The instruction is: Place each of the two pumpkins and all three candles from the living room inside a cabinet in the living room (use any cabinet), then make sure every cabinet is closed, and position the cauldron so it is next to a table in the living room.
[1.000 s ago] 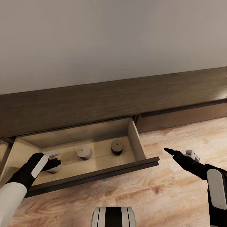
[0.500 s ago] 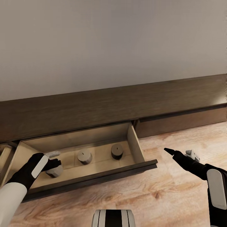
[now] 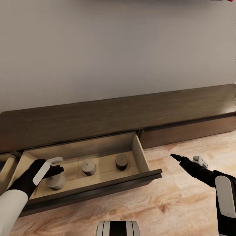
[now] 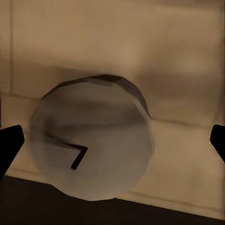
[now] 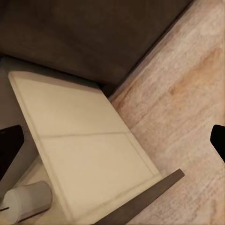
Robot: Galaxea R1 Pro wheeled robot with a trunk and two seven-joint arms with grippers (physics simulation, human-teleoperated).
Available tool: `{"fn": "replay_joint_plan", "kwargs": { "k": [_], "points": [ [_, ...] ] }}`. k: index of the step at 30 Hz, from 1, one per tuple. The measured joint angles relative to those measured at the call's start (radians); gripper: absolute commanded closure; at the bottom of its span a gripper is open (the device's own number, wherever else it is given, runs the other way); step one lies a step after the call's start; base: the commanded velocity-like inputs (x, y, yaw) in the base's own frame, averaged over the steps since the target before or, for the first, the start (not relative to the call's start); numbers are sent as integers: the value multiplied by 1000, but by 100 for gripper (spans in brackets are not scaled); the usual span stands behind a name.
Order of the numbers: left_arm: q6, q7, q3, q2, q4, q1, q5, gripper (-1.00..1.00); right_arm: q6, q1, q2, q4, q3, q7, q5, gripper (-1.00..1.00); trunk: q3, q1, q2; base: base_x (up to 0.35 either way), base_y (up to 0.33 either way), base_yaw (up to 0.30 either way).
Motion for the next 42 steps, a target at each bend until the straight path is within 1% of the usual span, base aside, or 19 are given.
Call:
{"fn": "replay_joint_plan", "kwargs": {
  "k": [6,12,18,24,27,30,37,42],
  "points": [
    [20,-2,5,0,6,0,-1,-100,0,0,0,0,0,0,0,-100,23,-3,1,0,0,0],
    [27,-2,7,0,12,0,-1,-100,0,0,0,0,0,0,0,-100,46,-5,3,0,0,0],
    [65,-3,12,0,15,0,3,-100,0,0,0,0,0,0,0,-100,70,-8,4,0,0,0],
    [78,-4,13,0,15,0,4,-100,0,0,0,0,0,0,0,-100,93,-11,6,0,0,0],
    [112,-4,11,0,15,-1,6,-100,0,0,0,0,0,0,0,-100,104,-12,6,0,0,0],
    [128,-4,11,0,15,-1,7,-100,0,0,0,0,0,0,0,-100,116,-13,7,0,0,0],
    [152,3,10,-2,15,-1,7,-100,0,0,0,0,0,0,0,-100,116,-13,7,0,0,0],
    [197,8,10,-2,15,-11,7,-100,0,0,0,0,0,0,0,-100,135,-16,8,0,0,0]
  ]
}}
